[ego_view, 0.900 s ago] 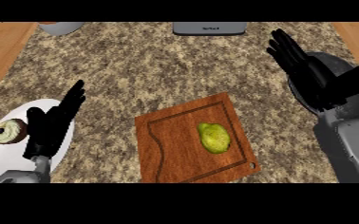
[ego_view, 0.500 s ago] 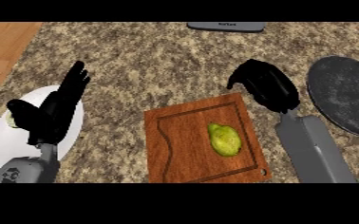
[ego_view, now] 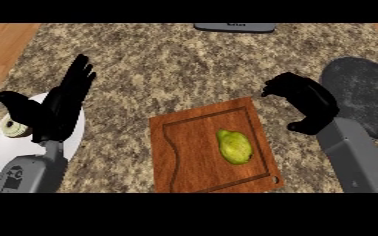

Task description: Pick the pear from the cutting board and place it in the pan

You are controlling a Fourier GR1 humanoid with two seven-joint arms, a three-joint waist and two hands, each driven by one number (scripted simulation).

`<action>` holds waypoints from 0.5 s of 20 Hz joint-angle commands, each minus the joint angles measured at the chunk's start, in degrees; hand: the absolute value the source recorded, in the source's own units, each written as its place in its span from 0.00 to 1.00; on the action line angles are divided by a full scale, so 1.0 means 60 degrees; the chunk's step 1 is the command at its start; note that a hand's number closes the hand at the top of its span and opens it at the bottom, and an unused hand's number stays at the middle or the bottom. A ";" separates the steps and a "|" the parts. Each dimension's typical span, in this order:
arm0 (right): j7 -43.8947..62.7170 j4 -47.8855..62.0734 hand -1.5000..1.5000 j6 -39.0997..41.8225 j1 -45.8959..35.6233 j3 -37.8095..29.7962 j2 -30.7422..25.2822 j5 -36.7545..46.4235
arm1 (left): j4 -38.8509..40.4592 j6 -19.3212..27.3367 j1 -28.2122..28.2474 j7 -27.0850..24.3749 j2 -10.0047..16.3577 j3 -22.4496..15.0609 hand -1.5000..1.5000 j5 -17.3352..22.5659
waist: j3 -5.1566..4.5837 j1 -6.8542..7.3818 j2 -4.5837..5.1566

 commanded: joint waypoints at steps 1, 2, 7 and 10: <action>-0.1515 0.0643 0.00 0.1165 -0.0702 -0.0076 -0.0317 0.1319 | 0.0036 0.0094 0.0227 -0.0165 -0.0219 -0.0167 0.50 -0.0148 | 0.0001 0.0109 -0.0013; -0.1572 0.0760 0.00 0.1372 -0.0999 -0.0177 -0.0629 0.1377 | -0.0029 -0.0029 -0.0025 0.0011 -0.0129 0.0009 0.50 0.0088 | -0.0005 0.0063 -0.0032; -0.2002 0.0794 0.00 0.1126 -0.1995 0.0240 -0.0253 0.2375 | 0.0077 -0.0073 -0.0371 0.0137 -0.0076 -0.0073 0.50 -0.0048 | -0.0004 0.0217 0.0004; -0.2233 0.0179 0.00 0.1052 -0.2371 0.0707 -0.0526 0.3311 | 0.0177 -0.0182 -0.0230 0.0025 -0.0102 -0.0009 0.50 0.0056 | -0.0011 0.0238 -0.0010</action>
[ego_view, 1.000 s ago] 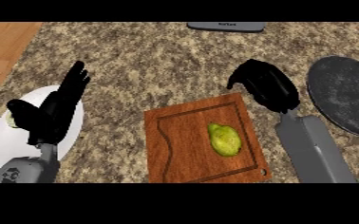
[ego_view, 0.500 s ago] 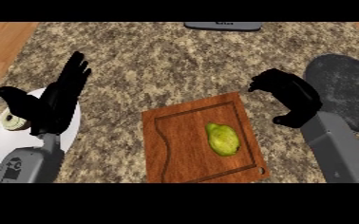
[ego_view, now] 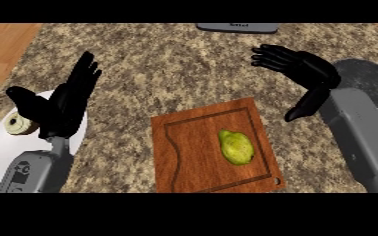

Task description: Pick the pear from the cutting board and place it in the pan

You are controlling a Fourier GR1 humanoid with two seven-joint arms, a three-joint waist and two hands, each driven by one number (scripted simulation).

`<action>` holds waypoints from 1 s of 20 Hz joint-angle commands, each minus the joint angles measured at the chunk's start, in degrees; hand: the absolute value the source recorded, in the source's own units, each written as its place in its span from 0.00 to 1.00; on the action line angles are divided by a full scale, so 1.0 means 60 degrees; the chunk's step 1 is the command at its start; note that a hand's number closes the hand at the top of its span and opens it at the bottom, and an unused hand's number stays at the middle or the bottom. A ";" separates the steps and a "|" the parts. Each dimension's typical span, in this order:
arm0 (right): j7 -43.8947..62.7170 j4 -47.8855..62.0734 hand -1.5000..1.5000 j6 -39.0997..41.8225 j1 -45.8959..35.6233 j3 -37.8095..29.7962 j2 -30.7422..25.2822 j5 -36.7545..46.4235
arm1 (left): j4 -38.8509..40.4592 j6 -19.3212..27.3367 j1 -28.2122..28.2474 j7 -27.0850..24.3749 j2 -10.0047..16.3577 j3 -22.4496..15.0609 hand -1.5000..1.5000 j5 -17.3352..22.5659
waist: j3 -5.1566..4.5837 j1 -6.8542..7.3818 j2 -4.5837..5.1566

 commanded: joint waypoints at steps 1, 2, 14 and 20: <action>-0.1359 -0.0092 0.00 0.1138 -0.0796 0.0452 -0.0311 0.1184 | 0.0001 0.0216 -0.0030 -0.0075 -0.0298 -0.0160 0.50 -0.0140 | -0.0001 0.0080 0.0012; -0.1607 -0.0319 0.00 0.0907 -0.0692 0.0765 -0.0044 0.1630 | -0.0227 0.0093 -0.0232 0.0301 -0.0032 -0.0003 0.50 0.0013 | 0.0001 0.0041 -0.0040; -0.3285 -0.1942 0.00 0.1198 -0.1042 0.3761 -0.0792 0.4047 | 0.0243 -0.0242 -0.0192 0.0054 0.0339 0.0580 0.50 0.0235 | -0.0017 -0.0138 -0.0043; -0.5013 -0.2067 0.00 0.0023 -0.1178 0.4783 -0.1608 0.4997 | 0.0208 -0.0023 -0.0212 0.0053 -0.0015 0.0156 0.50 -0.0109 | -0.0018 -0.0216 -0.0045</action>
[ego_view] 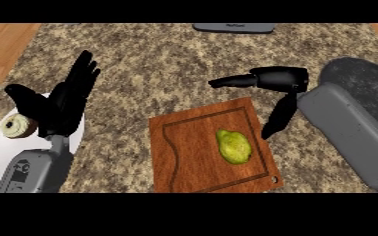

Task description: Pick the pear from the cutting board and place it in the pan

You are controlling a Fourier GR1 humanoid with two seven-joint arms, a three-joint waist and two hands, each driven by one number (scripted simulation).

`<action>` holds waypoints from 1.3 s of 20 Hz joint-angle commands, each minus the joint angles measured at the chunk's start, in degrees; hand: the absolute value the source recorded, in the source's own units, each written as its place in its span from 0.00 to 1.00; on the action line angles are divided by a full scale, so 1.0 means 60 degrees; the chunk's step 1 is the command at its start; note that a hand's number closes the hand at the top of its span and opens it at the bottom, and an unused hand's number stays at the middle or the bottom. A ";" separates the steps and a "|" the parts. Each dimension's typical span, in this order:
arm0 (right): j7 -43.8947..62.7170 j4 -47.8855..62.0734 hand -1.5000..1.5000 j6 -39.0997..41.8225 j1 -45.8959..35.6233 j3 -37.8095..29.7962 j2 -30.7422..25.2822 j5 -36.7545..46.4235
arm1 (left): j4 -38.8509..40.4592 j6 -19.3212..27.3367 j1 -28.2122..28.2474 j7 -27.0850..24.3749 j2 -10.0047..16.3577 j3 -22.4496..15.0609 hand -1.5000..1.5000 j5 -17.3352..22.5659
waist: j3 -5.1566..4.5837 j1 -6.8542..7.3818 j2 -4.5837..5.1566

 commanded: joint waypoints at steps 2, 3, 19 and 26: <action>-0.3212 -0.0028 0.00 0.0457 -0.0068 0.1036 -0.1012 0.1391 | 0.0060 -0.0134 0.0235 -0.0059 0.0048 0.0118 0.50 0.0085 | -0.0011 -0.0084 -0.0038; -0.3363 0.0301 0.00 0.0120 -0.0380 0.1063 -0.0838 0.1471 | 0.0169 -0.0061 -0.0178 0.0066 0.0109 0.0239 0.50 0.0049 | -0.0019 -0.0143 -0.0051; -0.4085 0.1931 0.00 -0.1587 -0.0928 0.2762 -0.0265 0.2003 | 0.0033 0.0088 0.0476 -0.0320 -0.0214 0.0202 0.50 -0.0351 | -0.0041 -0.0315 -0.0146; -0.3667 0.2756 0.00 -0.1682 -0.1434 0.2672 0.0562 0.1919 | -0.0435 -0.0302 0.0823 -0.0141 0.0123 0.0565 0.50 -0.0125 | -0.0042 -0.0314 -0.0171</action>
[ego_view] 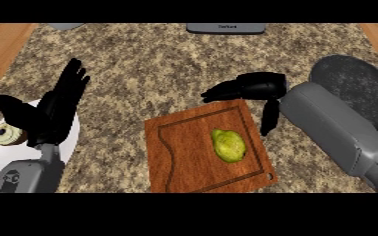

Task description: Pick the pear from the cutting board and place it in the pan

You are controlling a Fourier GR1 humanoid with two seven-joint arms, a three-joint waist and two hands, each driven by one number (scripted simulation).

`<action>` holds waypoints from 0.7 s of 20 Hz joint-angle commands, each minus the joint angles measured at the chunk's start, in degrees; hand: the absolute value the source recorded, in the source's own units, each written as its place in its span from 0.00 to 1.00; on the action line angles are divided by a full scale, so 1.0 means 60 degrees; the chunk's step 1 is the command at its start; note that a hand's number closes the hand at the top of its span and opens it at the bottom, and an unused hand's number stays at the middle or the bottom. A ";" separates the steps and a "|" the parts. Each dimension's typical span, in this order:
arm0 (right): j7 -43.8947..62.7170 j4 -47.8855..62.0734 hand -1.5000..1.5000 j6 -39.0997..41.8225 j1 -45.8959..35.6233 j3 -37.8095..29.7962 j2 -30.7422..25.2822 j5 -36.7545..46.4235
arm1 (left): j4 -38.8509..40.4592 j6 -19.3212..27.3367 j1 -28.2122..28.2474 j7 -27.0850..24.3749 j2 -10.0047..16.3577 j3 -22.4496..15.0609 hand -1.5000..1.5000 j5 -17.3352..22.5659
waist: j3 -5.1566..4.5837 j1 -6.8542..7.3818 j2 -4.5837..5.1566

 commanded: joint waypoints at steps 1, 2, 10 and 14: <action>-0.0869 0.0758 0.00 0.1128 -0.0234 0.0180 0.0691 0.0067 | -0.0204 -0.0159 0.0032 0.0194 0.0202 0.0204 0.50 0.0104 | 0.0001 0.0043 0.0009; -0.1245 0.0500 0.00 0.1083 0.0140 0.0161 0.0253 0.0014 | -0.0479 0.0305 0.0287 0.0193 -0.0271 -0.0272 0.50 -0.0314 | 0.0003 -0.0059 -0.0021; -0.0945 0.1200 0.00 0.0518 -0.0037 0.0667 0.1312 0.0659 | -0.0318 0.0219 -0.0136 0.0369 -0.0338 -0.0131 0.50 -0.0314 | 0.0001 -0.0062 -0.0013; -0.1006 0.1095 0.00 0.0645 0.0171 0.0474 0.1253 0.0493 | 0.0023 0.0271 -0.0403 0.0391 -0.0320 0.0068 0.50 -0.0409 | 0.0000 -0.0142 -0.0017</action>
